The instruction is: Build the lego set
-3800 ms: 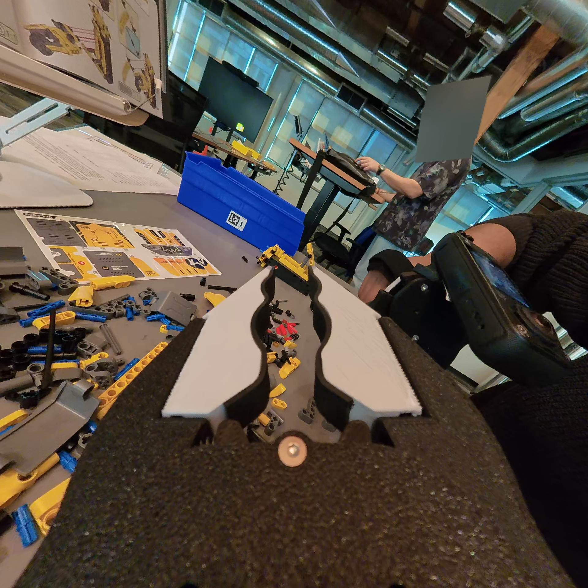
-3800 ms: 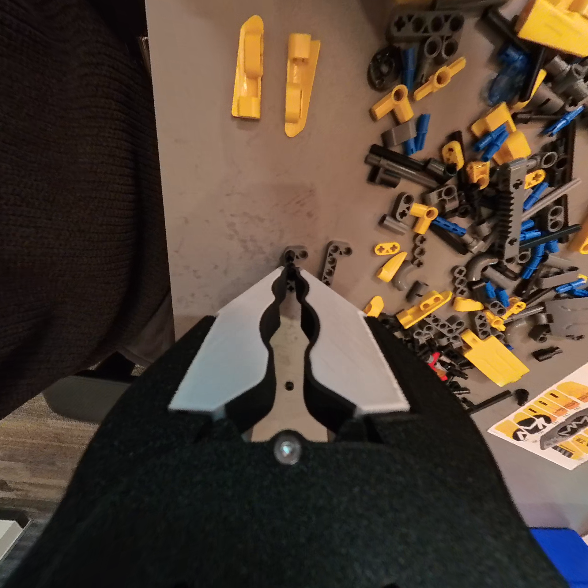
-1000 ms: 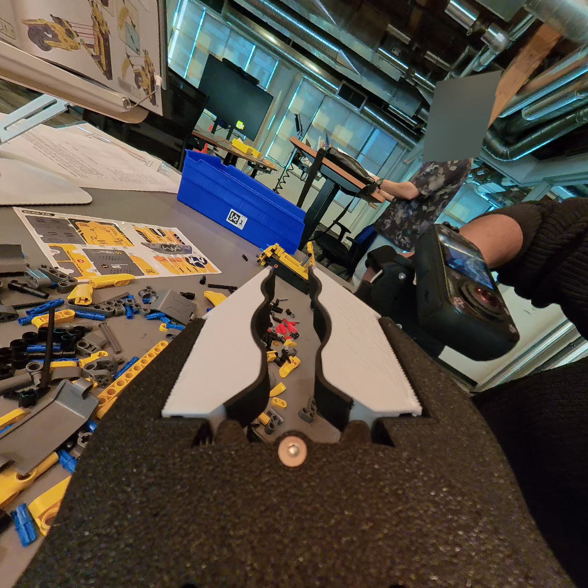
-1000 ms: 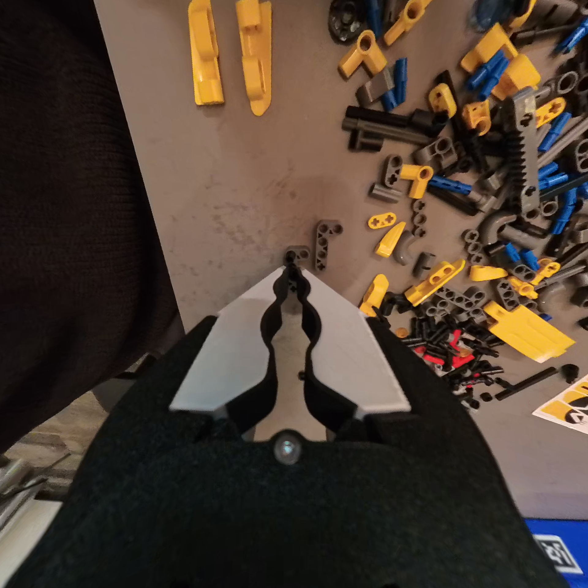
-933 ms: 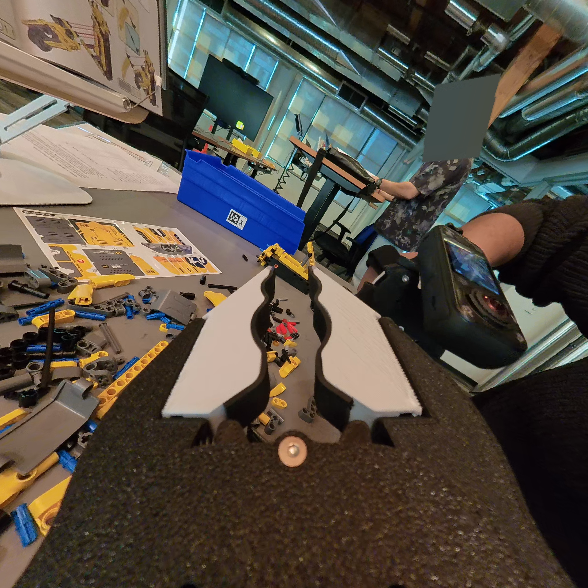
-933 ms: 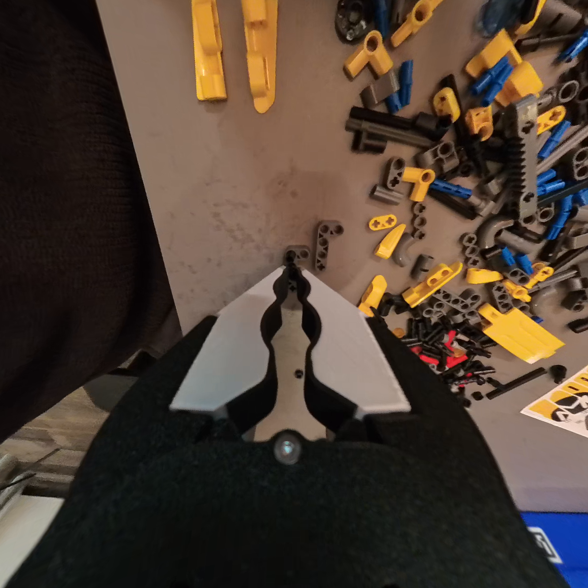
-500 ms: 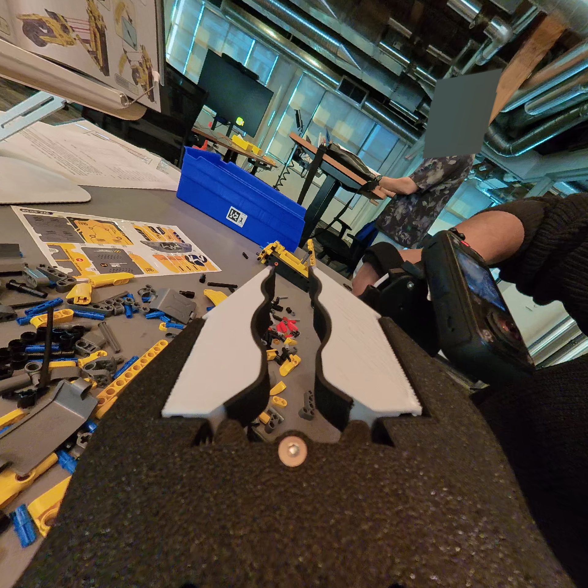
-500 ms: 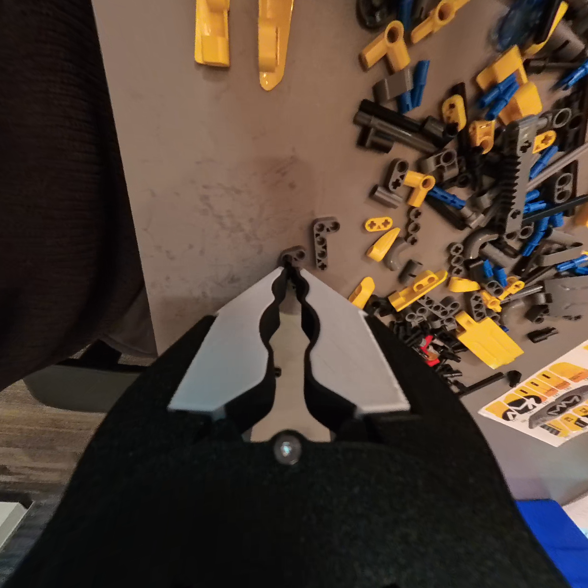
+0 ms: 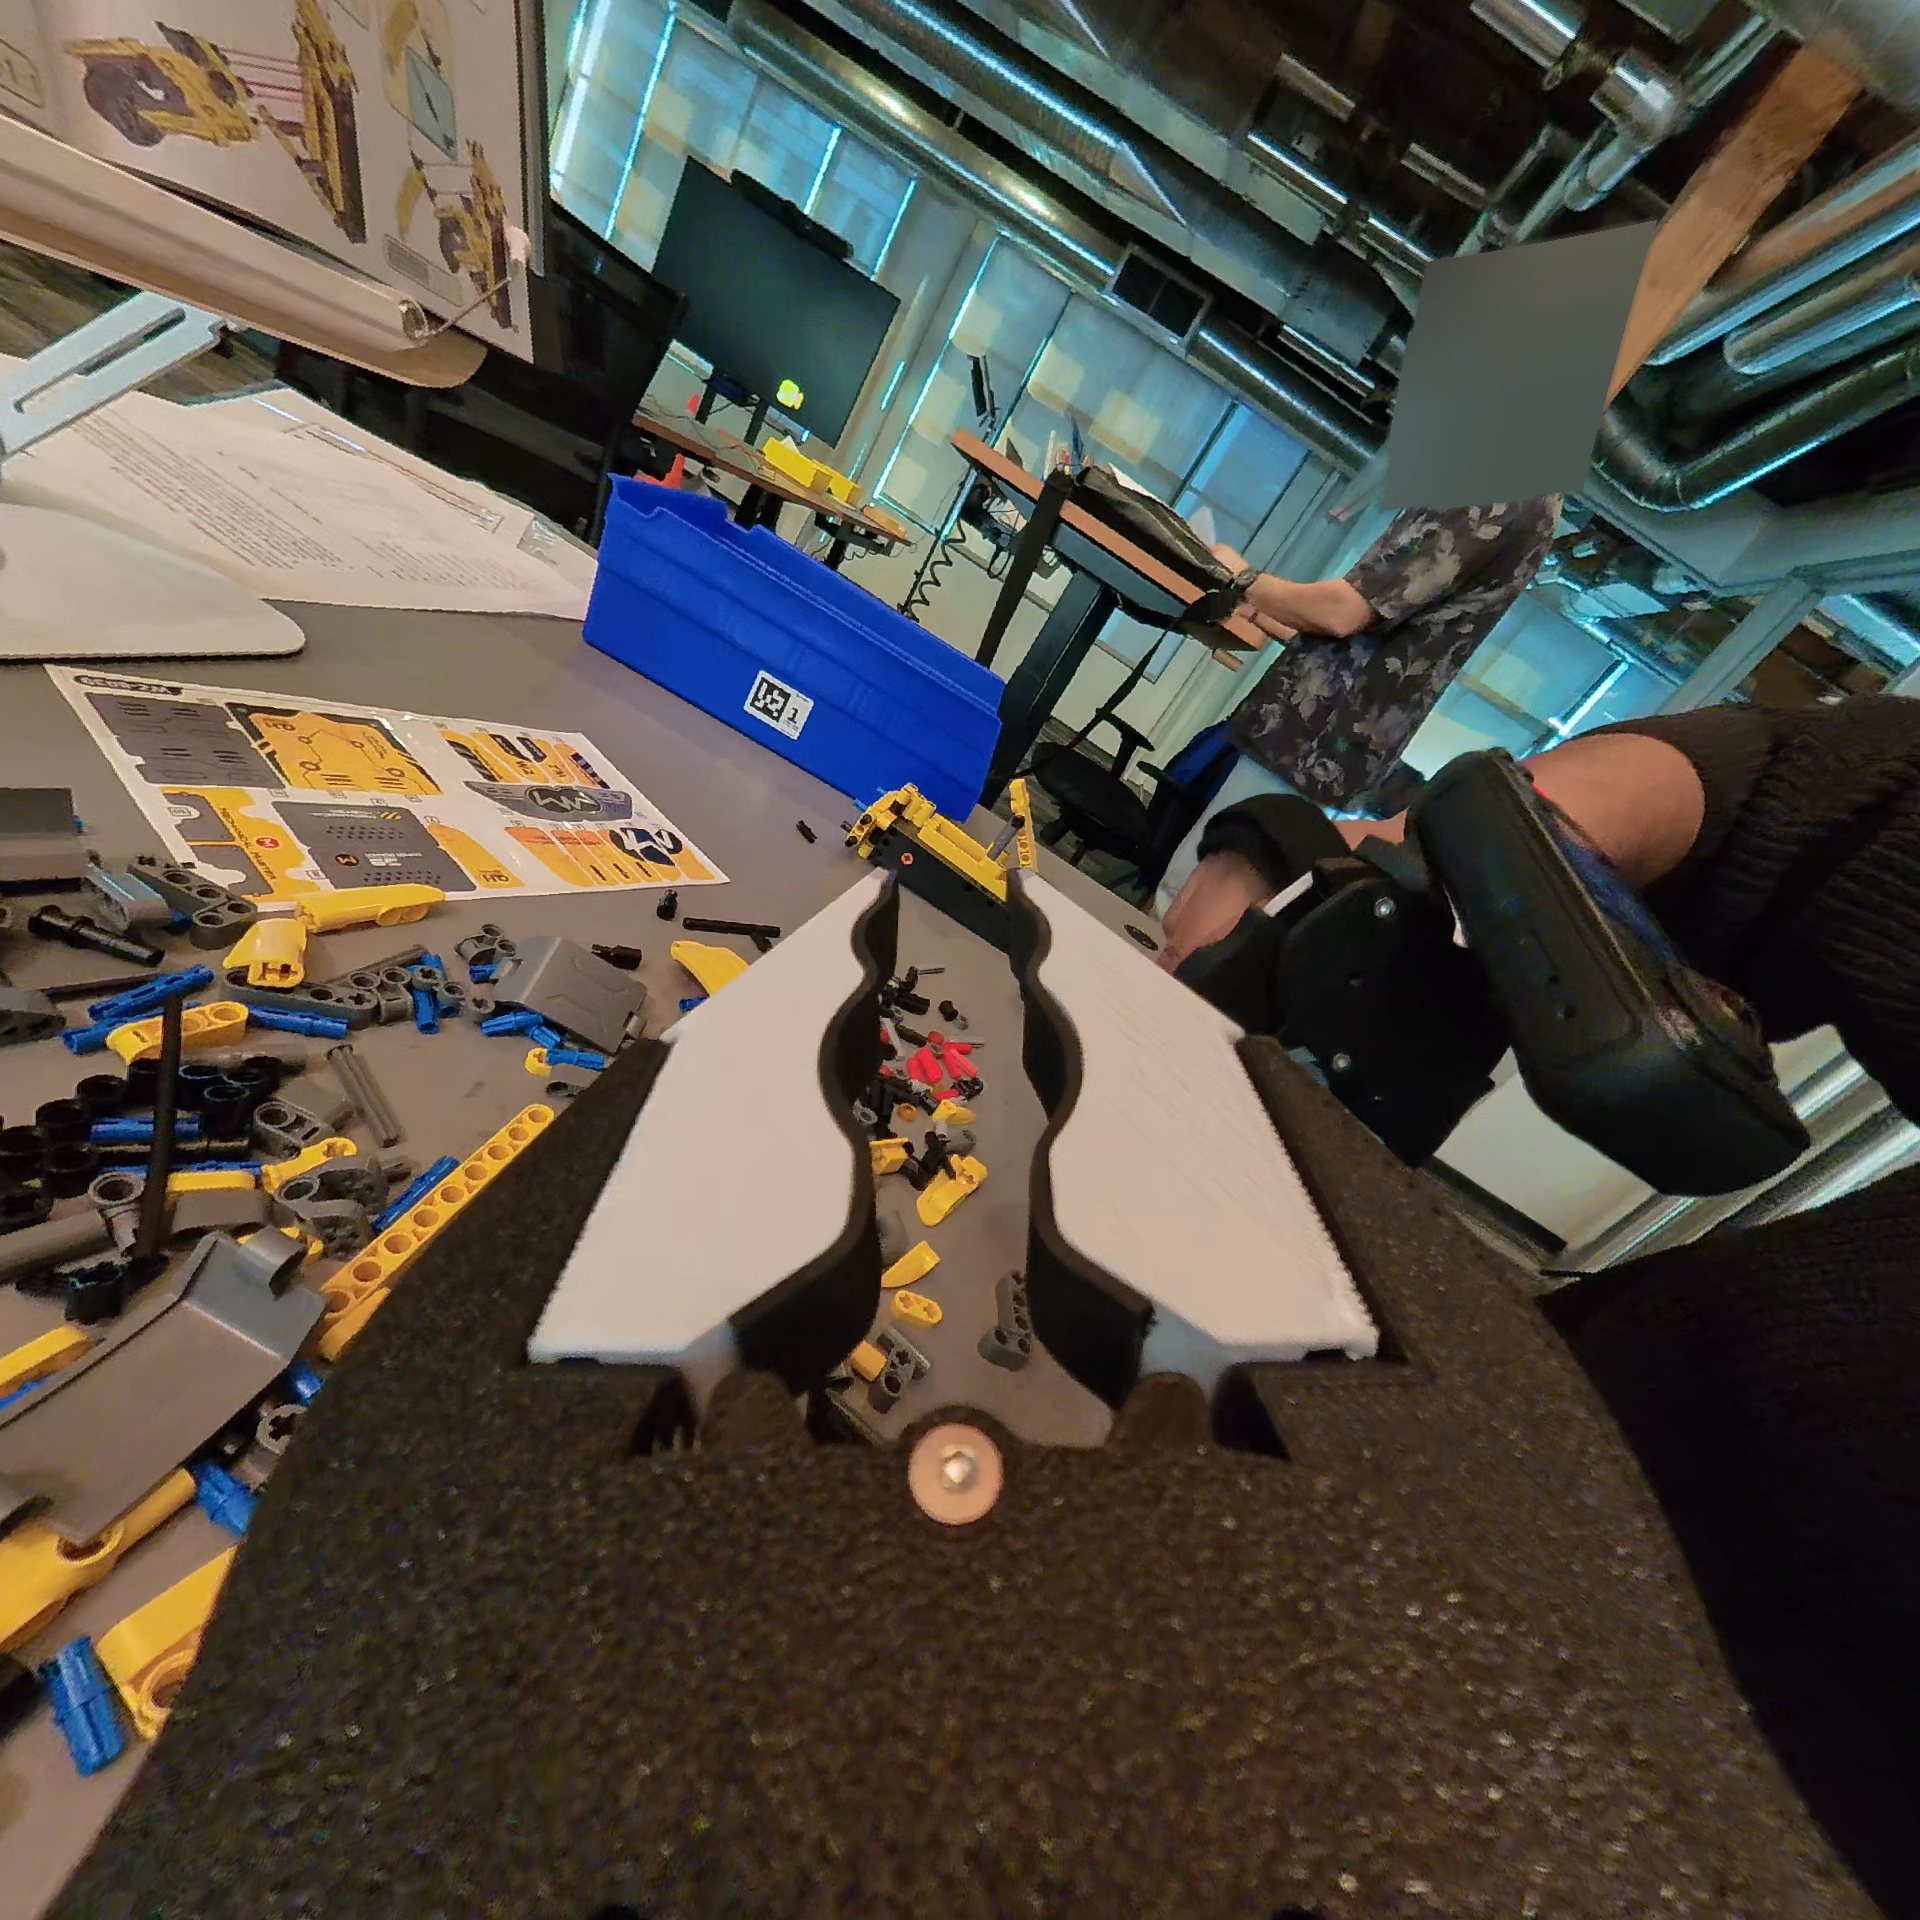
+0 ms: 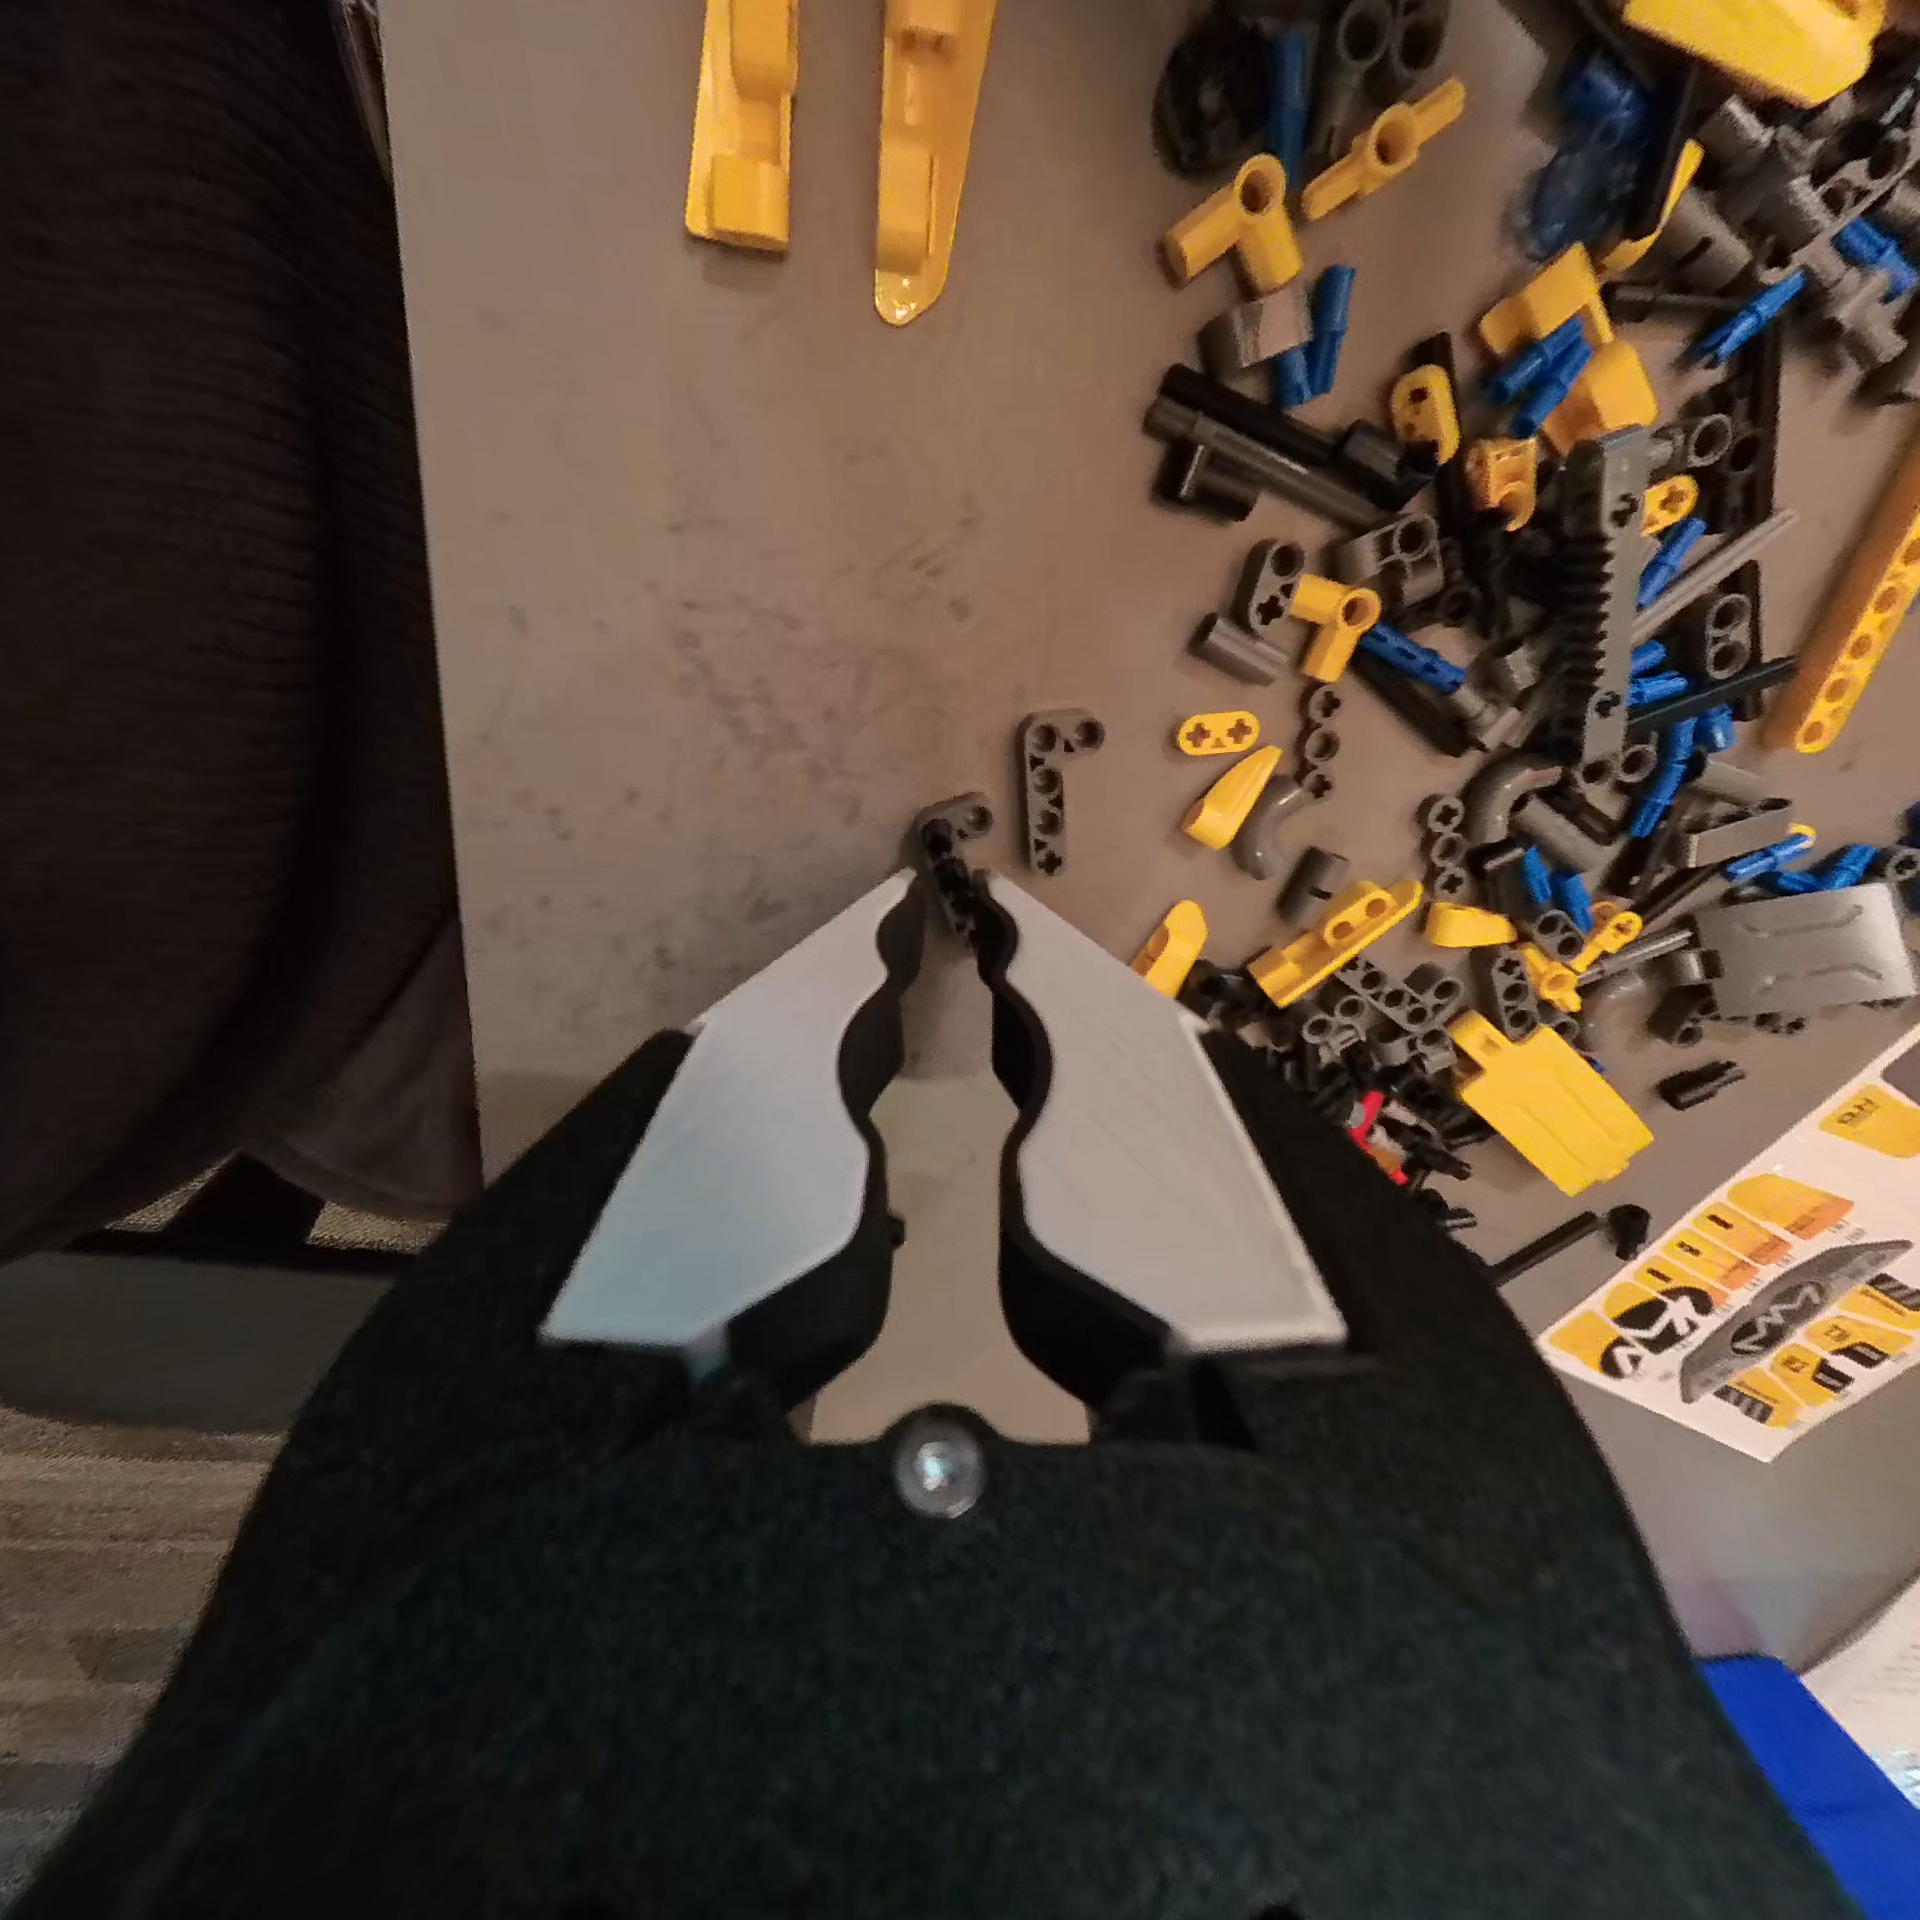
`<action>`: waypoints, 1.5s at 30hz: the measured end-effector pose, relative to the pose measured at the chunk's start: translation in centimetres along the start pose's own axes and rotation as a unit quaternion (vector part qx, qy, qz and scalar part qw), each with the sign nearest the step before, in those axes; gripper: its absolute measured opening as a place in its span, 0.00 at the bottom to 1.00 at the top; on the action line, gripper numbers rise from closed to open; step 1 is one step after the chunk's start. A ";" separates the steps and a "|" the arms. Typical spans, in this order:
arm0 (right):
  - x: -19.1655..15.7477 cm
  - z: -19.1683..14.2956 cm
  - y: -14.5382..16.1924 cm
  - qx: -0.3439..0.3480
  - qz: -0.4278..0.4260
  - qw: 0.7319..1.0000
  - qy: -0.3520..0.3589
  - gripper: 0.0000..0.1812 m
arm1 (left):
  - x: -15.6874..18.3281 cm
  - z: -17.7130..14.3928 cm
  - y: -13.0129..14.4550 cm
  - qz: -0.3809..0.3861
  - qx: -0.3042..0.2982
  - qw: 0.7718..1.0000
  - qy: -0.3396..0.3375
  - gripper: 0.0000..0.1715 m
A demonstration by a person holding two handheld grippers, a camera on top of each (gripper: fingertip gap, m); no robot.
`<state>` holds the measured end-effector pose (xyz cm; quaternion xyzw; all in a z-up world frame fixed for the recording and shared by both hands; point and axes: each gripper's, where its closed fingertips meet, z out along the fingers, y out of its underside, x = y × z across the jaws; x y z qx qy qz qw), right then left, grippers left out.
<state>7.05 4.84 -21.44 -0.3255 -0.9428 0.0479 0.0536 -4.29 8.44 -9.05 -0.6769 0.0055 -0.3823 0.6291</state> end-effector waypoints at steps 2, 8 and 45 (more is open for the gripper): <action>0.0 0.2 -0.1 0.005 -0.004 1.000 -0.003 0.03 | -0.1 0.0 0.0 0.000 0.001 1.000 -0.001 0.12; -0.2 0.3 -0.4 0.021 0.023 0.999 -0.019 0.03 | 0.0 0.0 0.0 -0.001 0.001 1.000 0.000 0.12; 6.9 -0.5 4.9 0.065 0.140 0.983 0.097 0.05 | -0.3 0.0 0.0 -0.001 0.000 1.000 -0.007 0.12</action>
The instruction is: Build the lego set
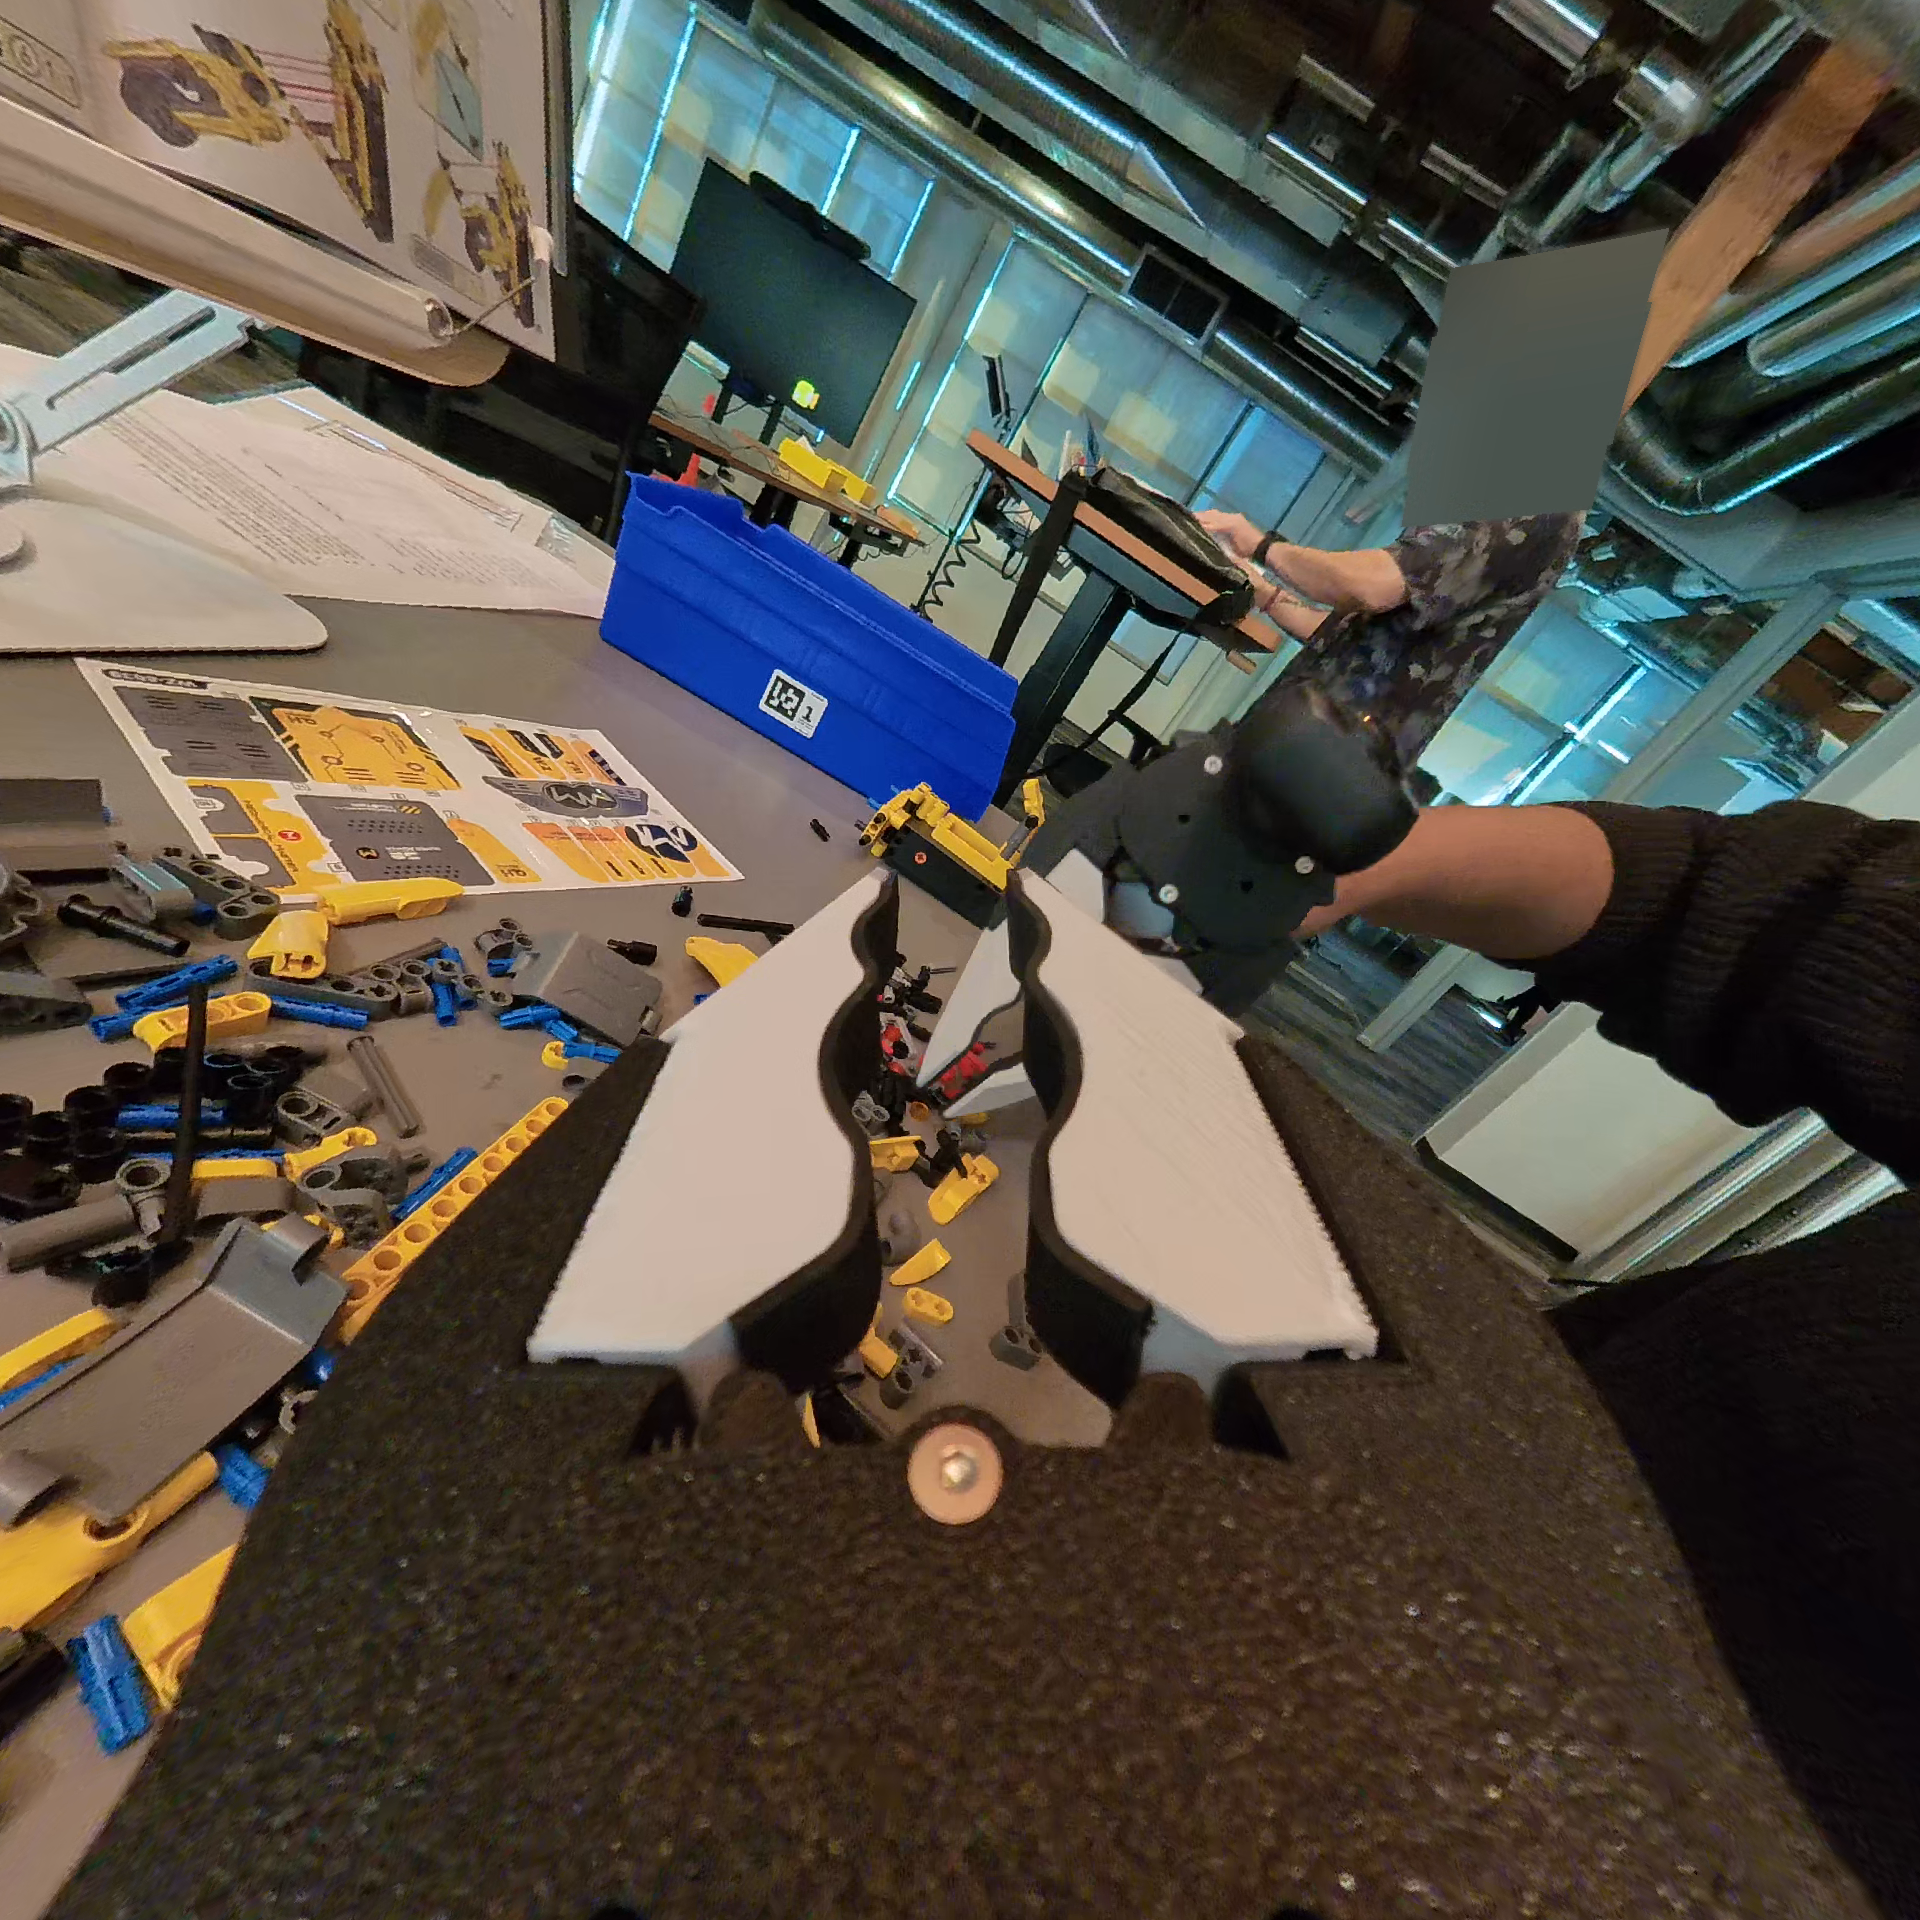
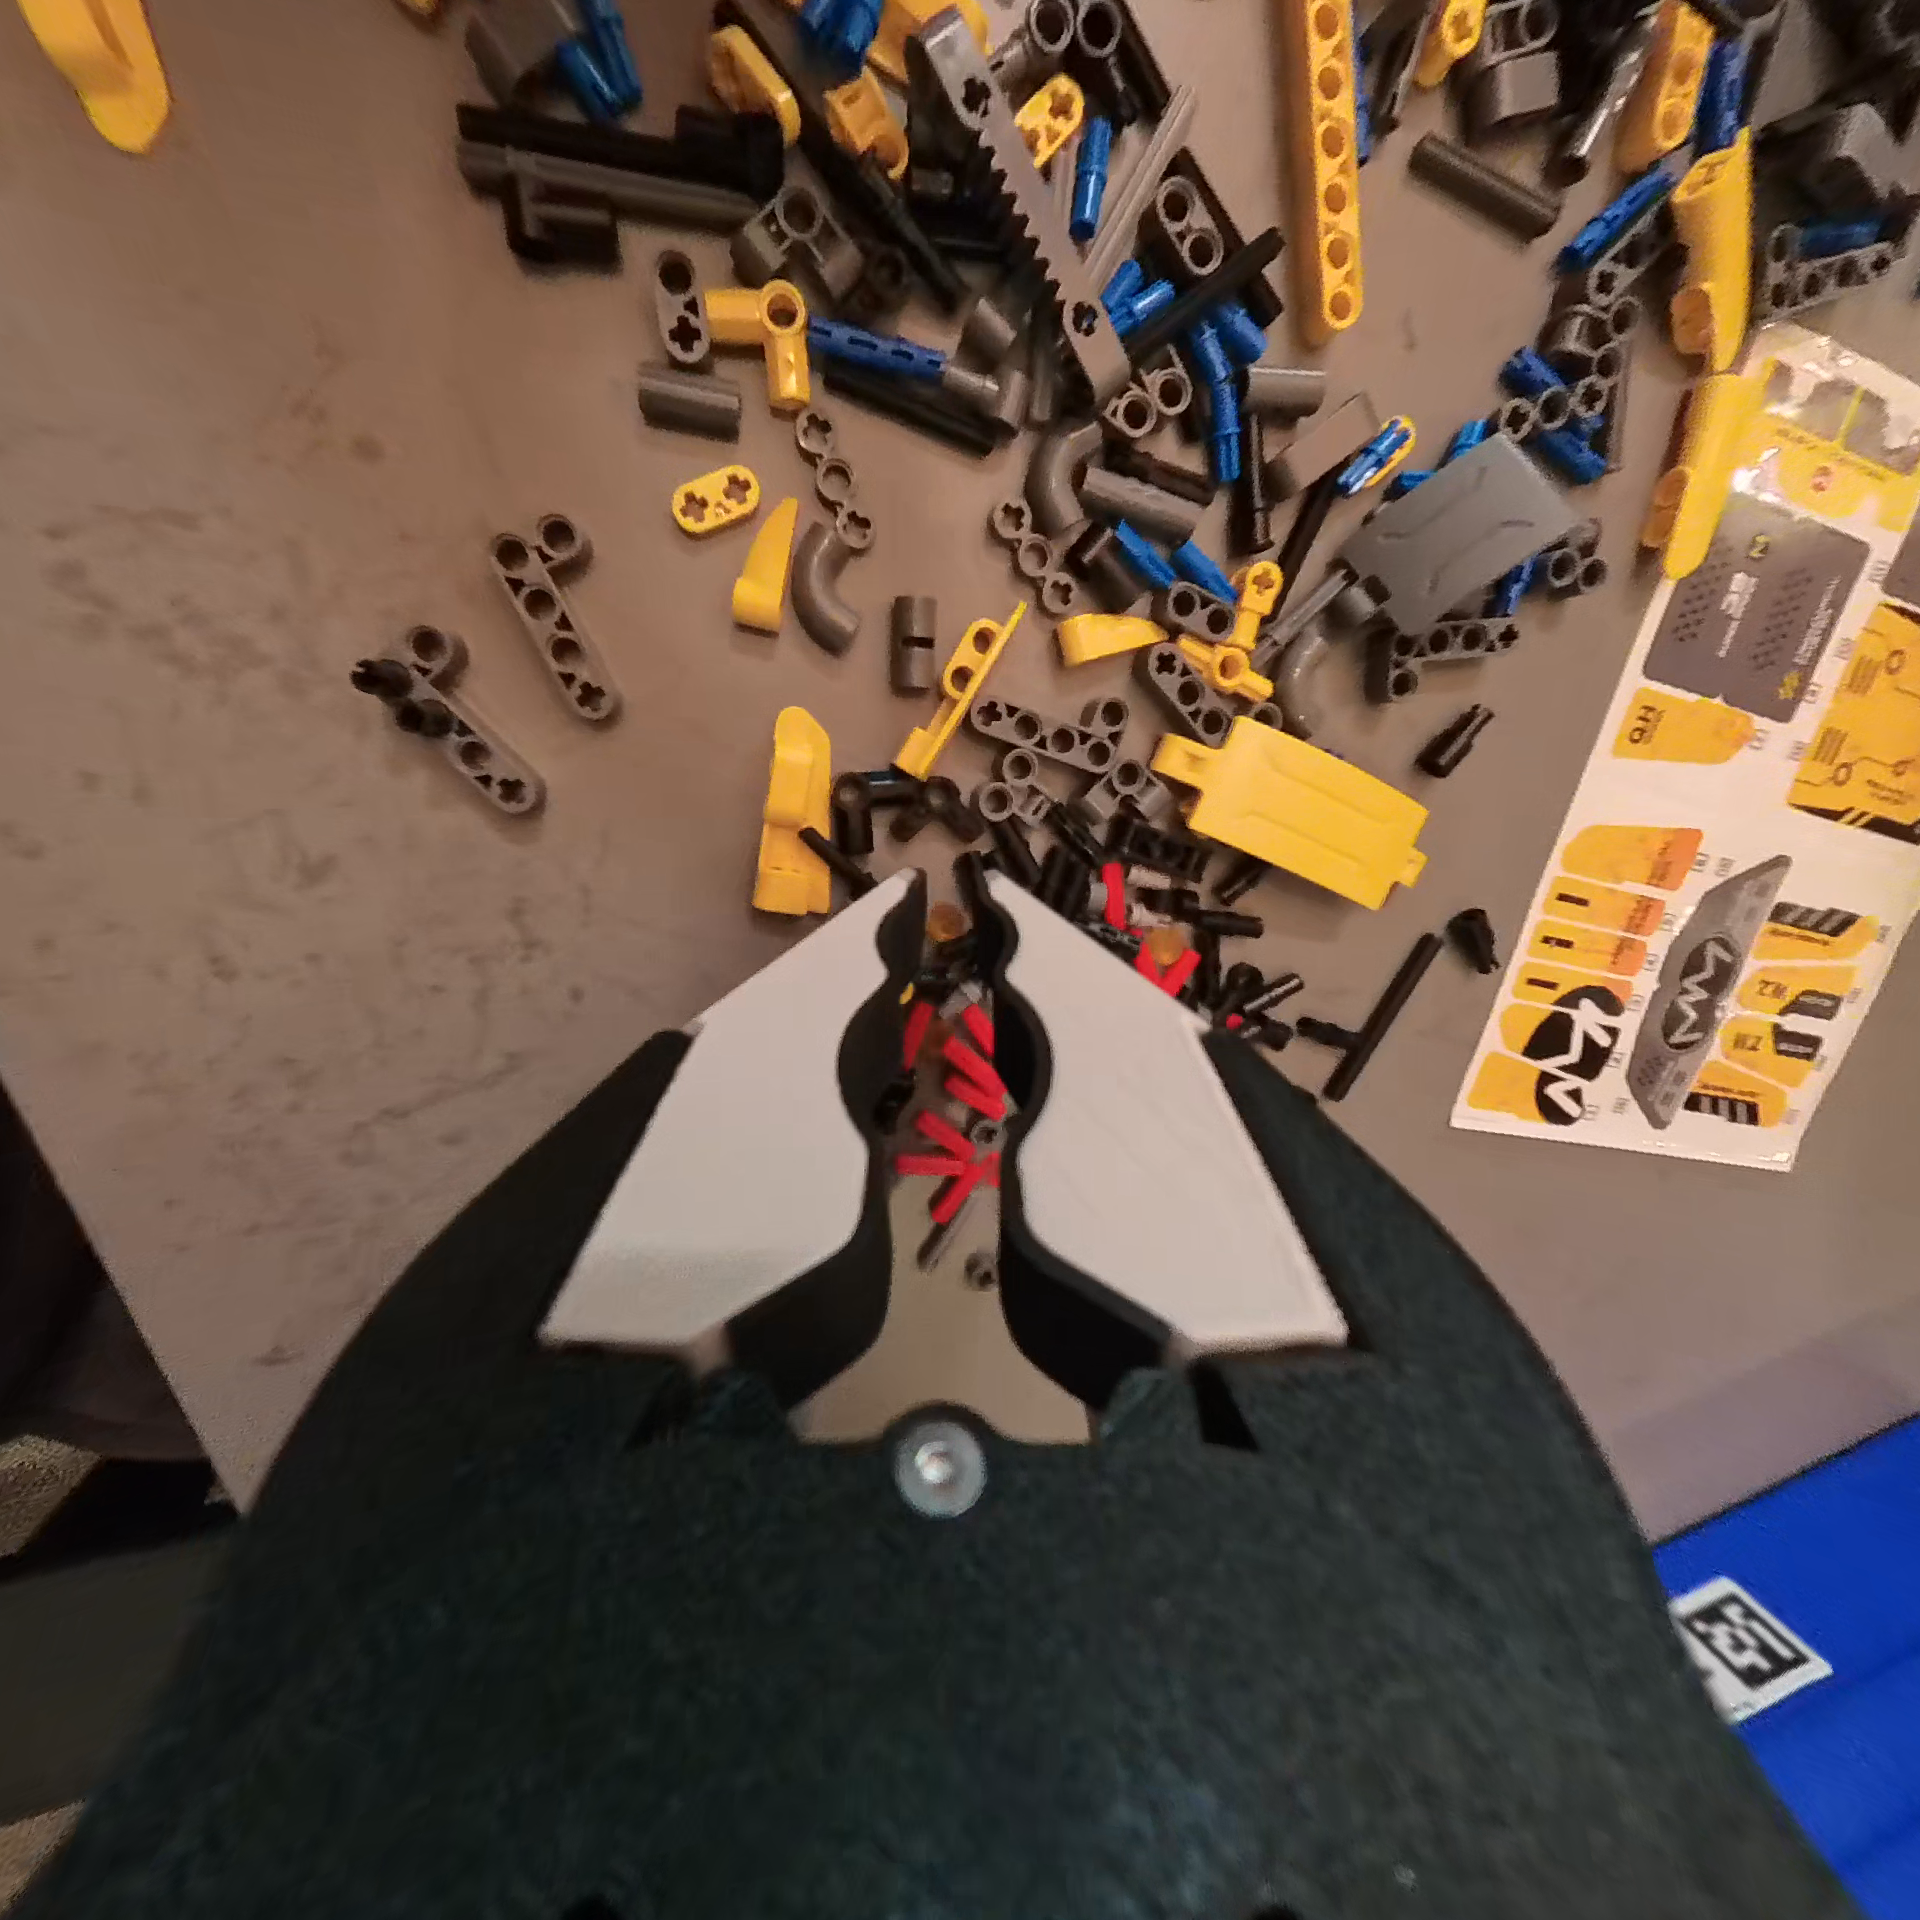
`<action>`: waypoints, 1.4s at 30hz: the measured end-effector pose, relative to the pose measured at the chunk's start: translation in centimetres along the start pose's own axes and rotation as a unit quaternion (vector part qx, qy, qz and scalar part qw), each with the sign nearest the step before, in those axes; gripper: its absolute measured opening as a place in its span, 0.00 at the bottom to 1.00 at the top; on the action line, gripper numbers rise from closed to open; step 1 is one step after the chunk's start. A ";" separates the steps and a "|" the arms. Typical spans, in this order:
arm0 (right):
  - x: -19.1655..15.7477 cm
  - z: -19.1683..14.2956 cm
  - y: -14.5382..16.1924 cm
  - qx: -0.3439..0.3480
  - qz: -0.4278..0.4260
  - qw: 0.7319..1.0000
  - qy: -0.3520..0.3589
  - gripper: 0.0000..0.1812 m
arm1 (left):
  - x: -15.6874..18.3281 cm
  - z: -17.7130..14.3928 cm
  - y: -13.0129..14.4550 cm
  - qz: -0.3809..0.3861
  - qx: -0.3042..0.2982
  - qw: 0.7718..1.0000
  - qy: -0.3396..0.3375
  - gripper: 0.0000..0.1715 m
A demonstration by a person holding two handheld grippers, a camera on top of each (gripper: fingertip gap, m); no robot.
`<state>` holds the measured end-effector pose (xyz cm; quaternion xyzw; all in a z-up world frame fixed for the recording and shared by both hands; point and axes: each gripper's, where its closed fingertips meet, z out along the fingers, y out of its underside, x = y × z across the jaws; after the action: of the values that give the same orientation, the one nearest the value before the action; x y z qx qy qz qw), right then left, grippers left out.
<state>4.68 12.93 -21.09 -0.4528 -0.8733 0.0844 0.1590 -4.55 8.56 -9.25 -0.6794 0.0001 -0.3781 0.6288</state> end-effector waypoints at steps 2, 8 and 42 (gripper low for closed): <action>0.1 0.6 0.3 -0.010 0.000 1.000 -0.002 0.05 | 0.0 0.0 0.1 0.000 -0.002 1.000 0.000 0.12; 0.6 1.4 0.8 -0.011 0.007 1.000 -0.009 0.05 | 0.1 0.1 0.1 0.000 -0.003 1.000 0.001 0.12; 0.8 -10.0 -10.6 0.185 -0.184 0.931 0.255 0.03 | 4.7 1.4 1.5 -0.059 -0.033 0.985 0.157 0.12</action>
<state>-0.32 7.52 -8.49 -0.2529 -0.8403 0.0952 0.4699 0.24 7.20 -8.01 -0.6312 0.0710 -0.5163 0.5744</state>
